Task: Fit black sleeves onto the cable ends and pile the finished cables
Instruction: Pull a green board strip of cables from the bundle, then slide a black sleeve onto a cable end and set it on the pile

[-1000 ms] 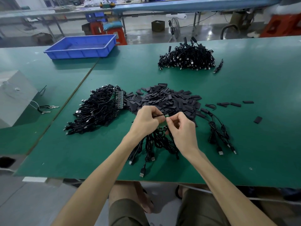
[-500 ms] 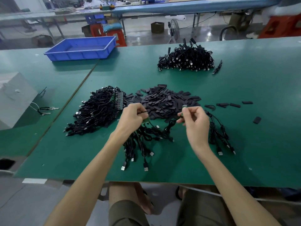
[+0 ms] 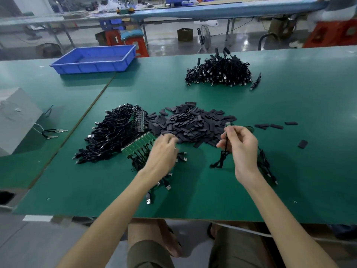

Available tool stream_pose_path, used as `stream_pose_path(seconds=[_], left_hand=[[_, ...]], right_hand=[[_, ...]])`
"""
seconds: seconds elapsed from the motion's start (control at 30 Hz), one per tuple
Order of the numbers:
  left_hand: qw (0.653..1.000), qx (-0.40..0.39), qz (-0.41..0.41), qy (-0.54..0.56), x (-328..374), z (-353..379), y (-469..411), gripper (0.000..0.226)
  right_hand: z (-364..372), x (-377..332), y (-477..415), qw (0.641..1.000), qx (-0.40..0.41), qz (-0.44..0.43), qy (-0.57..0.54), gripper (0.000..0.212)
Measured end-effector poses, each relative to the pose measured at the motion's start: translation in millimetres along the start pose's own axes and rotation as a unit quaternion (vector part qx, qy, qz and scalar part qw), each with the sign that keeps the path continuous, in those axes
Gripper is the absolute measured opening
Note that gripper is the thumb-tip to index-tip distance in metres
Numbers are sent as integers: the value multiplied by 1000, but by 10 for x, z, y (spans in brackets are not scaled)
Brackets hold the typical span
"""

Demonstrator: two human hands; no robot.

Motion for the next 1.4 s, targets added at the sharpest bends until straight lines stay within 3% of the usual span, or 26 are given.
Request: stream_pose_path(seconds=[0.1, 0.27, 0.4, 0.57, 0.77, 0.93, 1.03, 1.27, 1.4], left_hand=[[995, -75, 49, -39, 152, 401, 94, 49], [997, -28, 59, -42, 18, 381, 127, 39], [999, 24, -11, -43, -269, 209, 182, 43], [992, 8, -97, -84, -496, 131, 188, 47], [998, 20, -54, -8, -225, 102, -117, 17], [999, -36, -3, 34, 1, 198, -595, 65], [998, -58, 13, -6, 40, 315, -776, 71], [996, 13, 12, -86, 1, 335, -857, 29], [999, 36, -5, -37, -36, 253, -810, 21]], right_hand=[[32, 238, 29, 999, -14, 48, 1, 16], [-53, 509, 56, 995, -3, 100, -23, 15], [-134, 673, 64, 991, 12, 133, -29, 16], [-166, 935, 107, 976, 16, 186, -109, 11], [-189, 1142, 124, 975, 5, 187, -116, 13], [-193, 1149, 116, 987, -10, 153, -49, 18], [-161, 1137, 113, 991, -25, 130, -12, 18], [-128, 1154, 100, 993, -34, 111, 29, 13], [-115, 1147, 105, 993, -38, 103, 33, 11]])
Point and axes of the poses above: each hand's wrist, its own y-axis away from the middle knuckle, its own z-axis out of the palm, x = y × z, the point moved 9 cm from there along -y, towards the middle knuckle, and after that the axes turned 7 degrees about -x, right-handed, at the moved point
